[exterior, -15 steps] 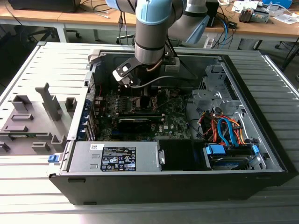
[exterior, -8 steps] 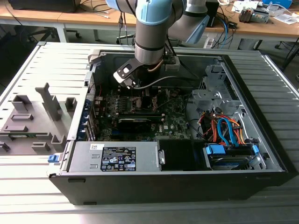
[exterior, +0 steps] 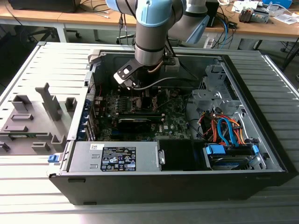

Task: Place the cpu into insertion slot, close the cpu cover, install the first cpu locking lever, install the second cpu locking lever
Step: 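Place the cpu into insertion slot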

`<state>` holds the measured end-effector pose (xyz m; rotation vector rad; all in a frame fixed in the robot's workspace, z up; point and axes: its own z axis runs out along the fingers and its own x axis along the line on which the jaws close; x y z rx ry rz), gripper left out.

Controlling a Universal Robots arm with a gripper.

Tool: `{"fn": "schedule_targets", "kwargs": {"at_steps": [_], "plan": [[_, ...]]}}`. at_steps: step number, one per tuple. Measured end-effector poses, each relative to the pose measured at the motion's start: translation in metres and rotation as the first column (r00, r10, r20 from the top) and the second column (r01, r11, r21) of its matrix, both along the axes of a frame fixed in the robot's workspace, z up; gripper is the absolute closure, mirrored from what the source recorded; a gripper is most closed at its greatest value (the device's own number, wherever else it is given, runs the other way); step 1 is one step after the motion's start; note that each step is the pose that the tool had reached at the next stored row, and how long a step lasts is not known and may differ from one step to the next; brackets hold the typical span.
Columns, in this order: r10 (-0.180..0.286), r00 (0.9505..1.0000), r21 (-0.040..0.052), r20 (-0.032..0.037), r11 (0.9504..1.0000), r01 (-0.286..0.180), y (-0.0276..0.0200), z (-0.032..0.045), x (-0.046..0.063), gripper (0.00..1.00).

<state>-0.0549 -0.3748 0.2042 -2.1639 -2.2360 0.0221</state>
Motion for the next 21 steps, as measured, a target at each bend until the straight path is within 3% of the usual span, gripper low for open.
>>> {"fn": "schedule_targets", "kwargs": {"at_steps": [18,21], "plan": [[0.000,1.0000,-0.0005,0.0002,1.0000,0.000,-0.0042,-0.0008,0.0002,0.39],[0.000,1.0000,-0.0005,0.0002,1.0000,0.000,-0.0043,0.0025,0.0002,0.39]]}}
